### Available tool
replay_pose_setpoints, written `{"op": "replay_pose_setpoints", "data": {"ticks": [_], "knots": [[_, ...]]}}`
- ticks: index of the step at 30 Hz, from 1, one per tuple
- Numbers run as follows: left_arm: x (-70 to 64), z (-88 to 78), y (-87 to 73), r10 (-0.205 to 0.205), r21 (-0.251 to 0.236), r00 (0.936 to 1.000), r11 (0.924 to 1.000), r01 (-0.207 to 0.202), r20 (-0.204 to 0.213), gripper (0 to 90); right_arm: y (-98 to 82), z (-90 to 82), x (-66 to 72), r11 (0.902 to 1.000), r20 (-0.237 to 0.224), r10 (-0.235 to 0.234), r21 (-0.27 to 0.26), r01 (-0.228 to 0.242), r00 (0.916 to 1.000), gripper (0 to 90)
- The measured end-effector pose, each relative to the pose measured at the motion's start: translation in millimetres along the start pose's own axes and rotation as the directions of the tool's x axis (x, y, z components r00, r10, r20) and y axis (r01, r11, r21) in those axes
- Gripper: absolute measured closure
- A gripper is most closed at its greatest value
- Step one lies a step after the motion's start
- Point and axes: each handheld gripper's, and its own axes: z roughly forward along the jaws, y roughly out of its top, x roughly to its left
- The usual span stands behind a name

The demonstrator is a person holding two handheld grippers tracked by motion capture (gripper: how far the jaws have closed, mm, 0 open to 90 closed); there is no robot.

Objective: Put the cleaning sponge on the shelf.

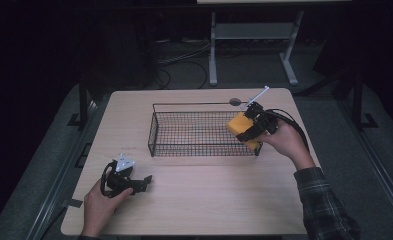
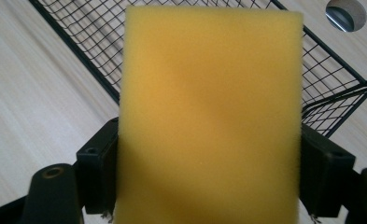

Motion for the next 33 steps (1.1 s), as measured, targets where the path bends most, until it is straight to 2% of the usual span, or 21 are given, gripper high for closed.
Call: {"op": "replay_pose_setpoints", "data": {"ticks": [5,20,33], "knots": [[0.0,0.0,0.0,0.000,0.000,1.0000,1.0000,0.000,0.000,12.6,3.5,4.9,-5.1,1.0000,-0.010,0.009,-0.003,-0.009,0.9999,22.3],[0.0,0.0,0.0,0.000,0.000,1.0000,1.0000,0.000,0.000,12.6,17.1,17.2,-17.0,0.9999,0.005,0.012,-0.003,-0.012,0.9999,22.3],[0.0,0.0,0.0,0.000,0.000,1.0000,1.0000,0.000,0.000,12.6,21.7,40.7,-26.2,0.9997,0.006,0.024,0.008,-0.024,0.9997,22.3]]}}
